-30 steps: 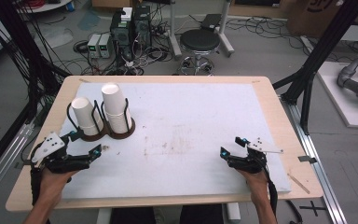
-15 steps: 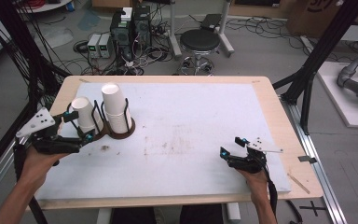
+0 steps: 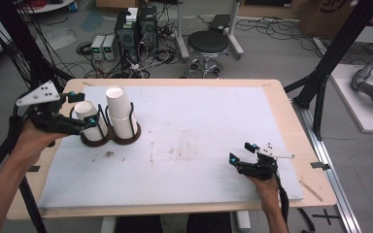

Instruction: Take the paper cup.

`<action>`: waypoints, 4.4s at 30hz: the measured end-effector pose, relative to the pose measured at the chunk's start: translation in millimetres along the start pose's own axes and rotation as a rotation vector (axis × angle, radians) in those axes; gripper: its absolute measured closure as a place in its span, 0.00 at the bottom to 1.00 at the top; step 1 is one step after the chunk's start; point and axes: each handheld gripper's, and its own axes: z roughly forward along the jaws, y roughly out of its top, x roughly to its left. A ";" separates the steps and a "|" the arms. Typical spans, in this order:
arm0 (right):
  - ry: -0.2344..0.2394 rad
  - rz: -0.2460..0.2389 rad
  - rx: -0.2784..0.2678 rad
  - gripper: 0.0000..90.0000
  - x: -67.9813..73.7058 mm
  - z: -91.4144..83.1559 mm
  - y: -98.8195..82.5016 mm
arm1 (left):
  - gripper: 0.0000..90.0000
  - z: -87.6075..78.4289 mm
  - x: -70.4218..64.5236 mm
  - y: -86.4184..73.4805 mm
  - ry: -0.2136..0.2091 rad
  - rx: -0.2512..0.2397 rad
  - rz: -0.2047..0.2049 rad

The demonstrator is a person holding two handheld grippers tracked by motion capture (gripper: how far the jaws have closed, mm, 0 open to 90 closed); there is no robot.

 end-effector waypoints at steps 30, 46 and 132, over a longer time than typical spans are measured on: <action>-0.006 0.003 -0.012 0.21 0.6 -1.5 -0.8 | 0.11 51.3 56.7 71.9 -0.197 0.361 0.129; 0.000 0.006 -0.015 0.21 1.0 -1.9 -0.9 | 0.13 93.5 59.4 83.6 -0.247 0.563 0.216; 0.001 -0.008 -0.013 0.21 1.8 -1.6 -0.9 | 0.37 91.1 62.2 99.0 -0.223 0.531 0.153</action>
